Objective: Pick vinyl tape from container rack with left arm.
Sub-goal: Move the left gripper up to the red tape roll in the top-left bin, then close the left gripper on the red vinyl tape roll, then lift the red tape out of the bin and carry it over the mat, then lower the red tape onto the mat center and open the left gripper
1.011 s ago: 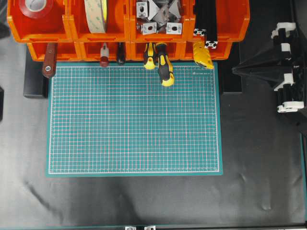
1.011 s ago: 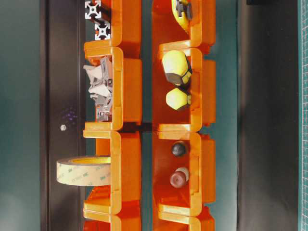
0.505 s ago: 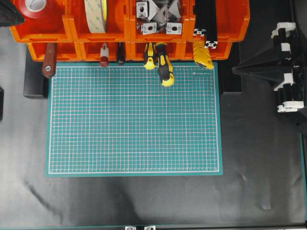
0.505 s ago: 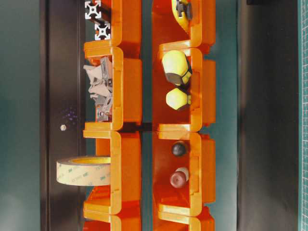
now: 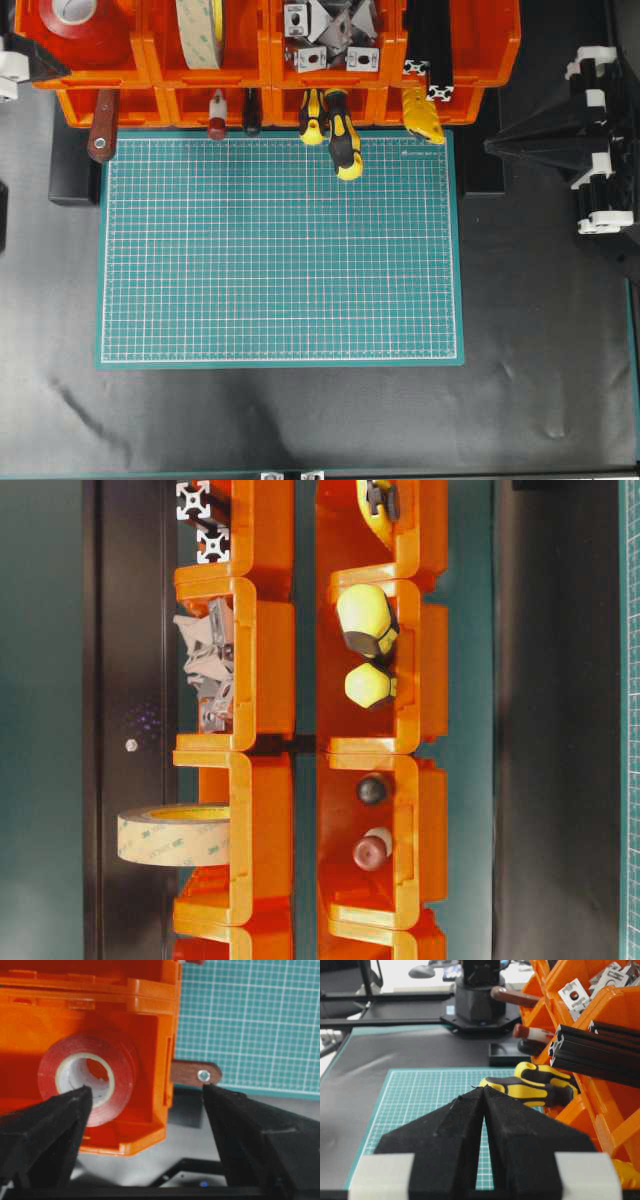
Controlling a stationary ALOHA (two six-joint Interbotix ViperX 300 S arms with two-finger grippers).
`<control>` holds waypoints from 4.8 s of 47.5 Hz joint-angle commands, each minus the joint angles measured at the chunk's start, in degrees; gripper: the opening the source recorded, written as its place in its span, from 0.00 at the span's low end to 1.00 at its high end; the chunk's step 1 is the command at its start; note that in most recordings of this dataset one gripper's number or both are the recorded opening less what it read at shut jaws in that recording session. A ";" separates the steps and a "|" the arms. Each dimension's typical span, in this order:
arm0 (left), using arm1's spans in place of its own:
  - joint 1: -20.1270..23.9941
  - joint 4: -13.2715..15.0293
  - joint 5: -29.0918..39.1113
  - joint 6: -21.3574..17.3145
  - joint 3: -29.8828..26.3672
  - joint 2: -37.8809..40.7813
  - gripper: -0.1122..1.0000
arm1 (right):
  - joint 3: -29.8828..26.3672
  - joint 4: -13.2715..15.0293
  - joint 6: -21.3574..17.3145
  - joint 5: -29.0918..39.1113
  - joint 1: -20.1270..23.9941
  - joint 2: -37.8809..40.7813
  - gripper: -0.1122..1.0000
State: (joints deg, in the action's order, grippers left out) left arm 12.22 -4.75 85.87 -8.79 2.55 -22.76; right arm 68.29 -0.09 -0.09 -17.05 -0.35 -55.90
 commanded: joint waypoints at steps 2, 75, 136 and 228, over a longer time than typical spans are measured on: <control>0.79 -0.09 -1.05 -0.18 1.14 -0.26 0.84 | -1.41 -0.09 -0.09 -0.62 -0.09 0.26 0.10; 3.25 -0.09 -0.35 -2.72 -2.99 -0.26 0.27 | -1.23 -0.09 -0.09 -0.79 -0.09 0.09 0.10; -26.63 0.09 -40.96 5.62 13.89 22.24 0.27 | -1.41 -0.09 -0.18 0.09 -0.09 -3.87 0.10; -25.22 0.09 -34.54 8.79 15.64 13.36 0.88 | -1.32 -0.70 0.00 0.35 -0.09 -4.75 0.10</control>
State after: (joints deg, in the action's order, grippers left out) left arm -12.39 -4.57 49.75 -0.88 18.54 -4.13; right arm 68.29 -0.70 -0.18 -16.70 -0.35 -61.00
